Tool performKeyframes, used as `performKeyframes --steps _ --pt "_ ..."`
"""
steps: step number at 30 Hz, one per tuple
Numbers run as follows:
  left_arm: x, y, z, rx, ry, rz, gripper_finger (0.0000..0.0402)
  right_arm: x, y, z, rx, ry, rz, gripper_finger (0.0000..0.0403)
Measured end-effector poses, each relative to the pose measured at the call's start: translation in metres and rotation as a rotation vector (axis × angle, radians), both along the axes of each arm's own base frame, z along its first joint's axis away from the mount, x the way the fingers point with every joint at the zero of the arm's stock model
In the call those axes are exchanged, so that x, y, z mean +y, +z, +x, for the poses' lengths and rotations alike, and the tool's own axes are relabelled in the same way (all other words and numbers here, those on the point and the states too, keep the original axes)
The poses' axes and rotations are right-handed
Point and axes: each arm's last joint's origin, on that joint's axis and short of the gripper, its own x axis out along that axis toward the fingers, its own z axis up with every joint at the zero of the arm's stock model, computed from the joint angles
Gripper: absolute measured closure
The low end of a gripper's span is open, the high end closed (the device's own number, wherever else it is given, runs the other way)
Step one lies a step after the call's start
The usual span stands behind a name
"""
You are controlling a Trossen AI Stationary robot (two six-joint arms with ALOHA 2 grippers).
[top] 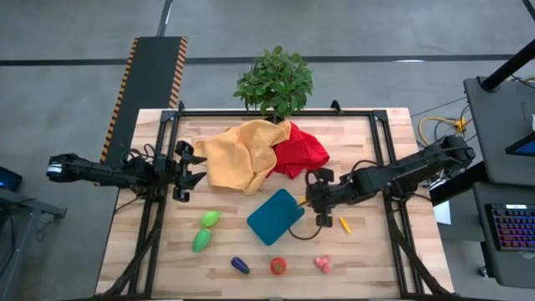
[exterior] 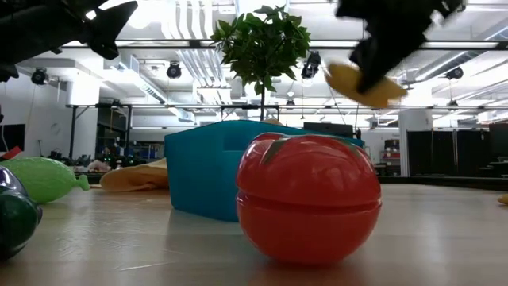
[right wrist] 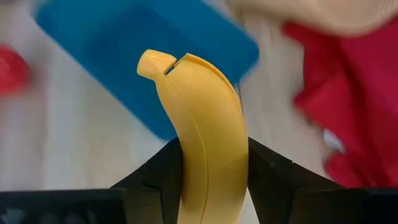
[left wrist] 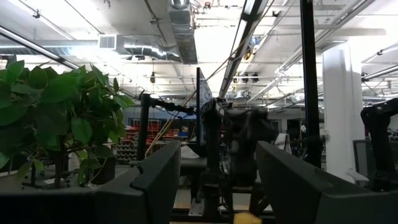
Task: Pick and placing Produce into tupperware
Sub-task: Put the yellow banana into the blue bin
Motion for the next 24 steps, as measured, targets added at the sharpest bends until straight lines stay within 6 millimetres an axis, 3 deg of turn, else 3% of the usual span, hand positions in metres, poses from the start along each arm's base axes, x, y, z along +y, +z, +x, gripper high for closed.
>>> performKeyframes --steps 5,9,13,19,24 --pt "0.000 0.000 0.000 0.000 0.000 0.000 0.0206 0.006 0.022 0.020 -0.175 0.002 0.053 0.0260" --pt "0.000 0.000 0.000 0.001 0.000 0.000 0.0206 0.011 0.021 0.035 -0.213 0.018 0.050 0.0261" --pt "0.000 0.000 0.000 0.002 0.000 0.000 0.0206 0.014 0.013 0.048 -0.186 0.031 0.021 0.0260" --pt "0.000 0.000 0.000 0.002 0.001 0.000 0.0206 0.018 -0.016 0.071 -0.089 0.066 -0.035 0.0259" --pt "0.000 0.000 0.000 0.002 0.001 0.000 0.0206 0.011 -0.032 0.085 -0.039 0.059 -0.094 0.0259"
